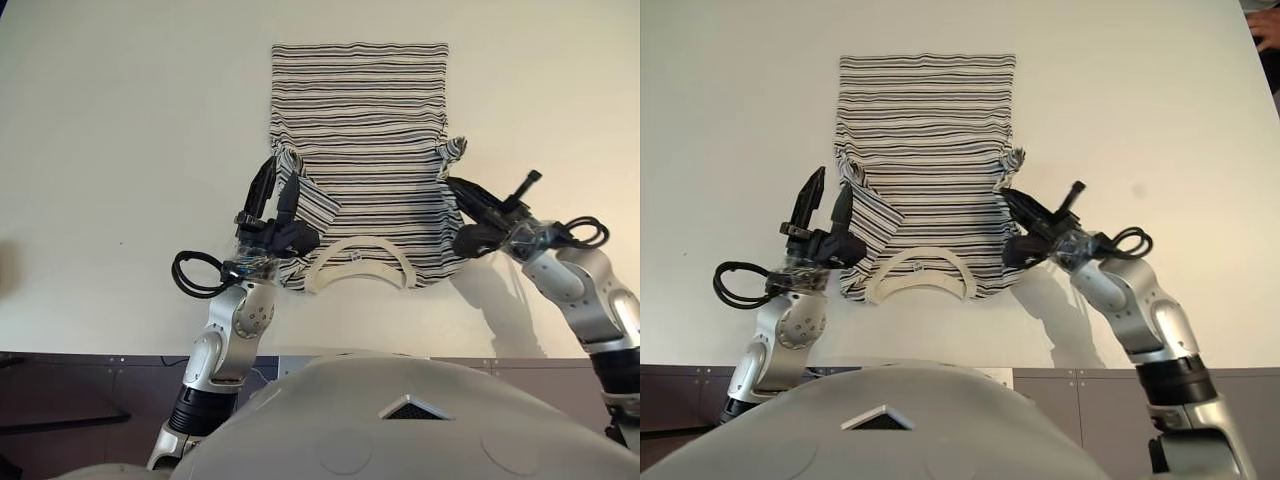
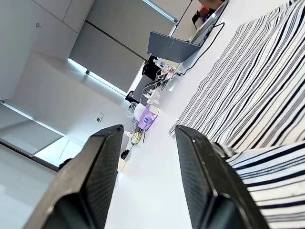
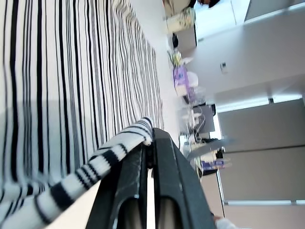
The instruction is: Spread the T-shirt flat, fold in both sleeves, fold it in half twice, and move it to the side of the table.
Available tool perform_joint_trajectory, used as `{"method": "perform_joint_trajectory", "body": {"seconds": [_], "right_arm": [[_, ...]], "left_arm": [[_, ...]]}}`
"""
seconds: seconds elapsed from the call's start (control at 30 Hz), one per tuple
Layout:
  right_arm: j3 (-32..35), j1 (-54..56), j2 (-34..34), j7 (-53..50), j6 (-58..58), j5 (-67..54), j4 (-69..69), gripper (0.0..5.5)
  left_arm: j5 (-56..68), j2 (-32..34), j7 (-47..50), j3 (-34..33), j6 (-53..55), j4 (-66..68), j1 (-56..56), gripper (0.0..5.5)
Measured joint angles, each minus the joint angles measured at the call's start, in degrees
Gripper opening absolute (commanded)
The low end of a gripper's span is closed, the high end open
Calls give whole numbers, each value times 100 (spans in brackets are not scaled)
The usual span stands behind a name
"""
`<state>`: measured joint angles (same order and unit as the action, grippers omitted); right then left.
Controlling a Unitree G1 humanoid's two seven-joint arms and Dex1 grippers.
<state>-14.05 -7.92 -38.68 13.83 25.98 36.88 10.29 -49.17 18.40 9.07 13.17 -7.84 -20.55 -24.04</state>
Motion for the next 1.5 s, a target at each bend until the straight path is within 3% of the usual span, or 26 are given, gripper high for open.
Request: {"method": "perform_joint_trajectory", "body": {"seconds": [0.1, 0.33, 0.4, 0.5, 0.6, 0.77, 1.13, 1.27, 1.5], "right_arm": [[-312, 3, 185, 242, -126, 128, 5, 13], [-376, -150, 266, 370, -276, 92, 247, 134], [-180, -260, 198, 335, -132, -135, 276, 164], [505, -457, -563, 352, 518, -799, 19, 218], [709, -499, -1527, 562, 1442, -951, -1010, 270], [375, -335, -2036, 1038, 2472, -1035, -1607, 343], [-280, 274, -1793, 1532, 2824, -1228, -1554, 343], [-351, 381, -1619, 1533, 2892, -1118, -1574, 299], [-522, 529, -1534, 1618, 3007, -1106, -1766, 169]], "left_arm": [[224, 330, -164, -267, -121, 56, 92, 201], [660, 1031, -471, -595, -686, 300, 191, 201], [887, 1554, -684, -748, -1108, 551, 145, 201], [1349, 2642, -1254, -1046, -1969, 1178, -50, 242], [1947, 3471, -2047, -1076, -2588, 1816, 0, 286], [2688, 3842, -3246, -432, -3317, 1789, 286, 354], [2501, 3801, -3518, 448, -4364, 2106, 1086, 368], [2312, 3750, -3495, 571, -4612, 2285, 1311, 303], [2172, 3716, -3402, 704, -4896, 2603, 1471, 186]]}}
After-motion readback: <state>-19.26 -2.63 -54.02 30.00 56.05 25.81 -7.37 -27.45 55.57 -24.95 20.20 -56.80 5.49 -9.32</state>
